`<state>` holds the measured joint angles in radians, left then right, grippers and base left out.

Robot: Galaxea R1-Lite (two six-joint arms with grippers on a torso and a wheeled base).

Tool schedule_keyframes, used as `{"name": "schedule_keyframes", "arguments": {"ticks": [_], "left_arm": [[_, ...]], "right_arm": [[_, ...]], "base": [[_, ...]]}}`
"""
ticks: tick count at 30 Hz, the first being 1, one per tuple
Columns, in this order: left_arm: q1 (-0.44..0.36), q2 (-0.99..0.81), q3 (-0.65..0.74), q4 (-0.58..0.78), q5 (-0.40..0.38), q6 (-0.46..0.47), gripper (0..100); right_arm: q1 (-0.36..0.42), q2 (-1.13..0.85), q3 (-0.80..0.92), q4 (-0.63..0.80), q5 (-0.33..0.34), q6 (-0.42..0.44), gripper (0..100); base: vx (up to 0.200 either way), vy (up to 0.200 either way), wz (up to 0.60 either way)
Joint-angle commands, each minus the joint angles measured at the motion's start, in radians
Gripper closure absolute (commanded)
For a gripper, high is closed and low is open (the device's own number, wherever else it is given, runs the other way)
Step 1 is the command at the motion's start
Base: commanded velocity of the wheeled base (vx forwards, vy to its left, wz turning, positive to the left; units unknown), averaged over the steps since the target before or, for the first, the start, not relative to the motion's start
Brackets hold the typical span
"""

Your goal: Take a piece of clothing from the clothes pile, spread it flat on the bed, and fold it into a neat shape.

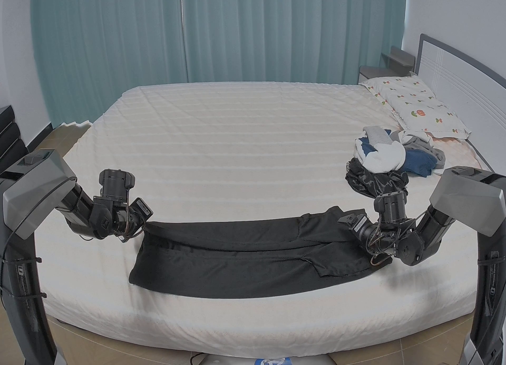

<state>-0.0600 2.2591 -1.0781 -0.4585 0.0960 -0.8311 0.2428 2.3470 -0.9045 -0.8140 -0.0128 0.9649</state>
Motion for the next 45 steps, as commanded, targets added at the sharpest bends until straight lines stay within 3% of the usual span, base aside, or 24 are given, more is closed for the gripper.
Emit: {"name": "schedule_keyframes", "arguments": {"ticks": [1, 5, 6, 29, 30, 40, 45], "left_arm": [[0.0, -0.001, 0.0, 0.0, 0.001, 0.0, 100], [0.0, 0.0, 0.0, -0.008, 0.002, 0.0, 100], [0.0, 0.002, 0.001, -0.012, 0.002, 0.001, 100], [0.002, 0.007, 0.001, -0.012, 0.005, 0.001, 100], [0.003, 0.007, 0.001, -0.012, 0.005, 0.001, 100], [0.005, 0.0, 0.0, -0.014, 0.004, 0.001, 100], [0.006, 0.0, 0.0, -0.014, 0.004, 0.001, 100]], "right_arm": [[0.0, 0.018, -0.011, -0.001, -0.007, 0.002, 0], [0.0, 0.018, -0.013, -0.008, -0.026, 0.0, 0], [0.0, 0.017, -0.017, -0.01, -0.027, 0.0, 100], [-0.007, -0.012, 0.01, 0.055, -0.036, -0.021, 100], [-0.008, -0.012, 0.01, 0.055, -0.036, -0.026, 0], [-0.034, -0.133, 0.018, 0.046, -0.032, -0.034, 0], [0.0, -0.15, 0.027, 0.041, -0.024, -0.008, 0]], "base": [[0.0, 0.0, 0.0], [0.0, 0.0, 0.0], [0.0, 0.0, 0.0], [0.0, 0.0, 0.0], [0.0, 0.0, 0.0], [0.0, 0.0, 0.0], [0.0, 0.0, 0.0]]}}
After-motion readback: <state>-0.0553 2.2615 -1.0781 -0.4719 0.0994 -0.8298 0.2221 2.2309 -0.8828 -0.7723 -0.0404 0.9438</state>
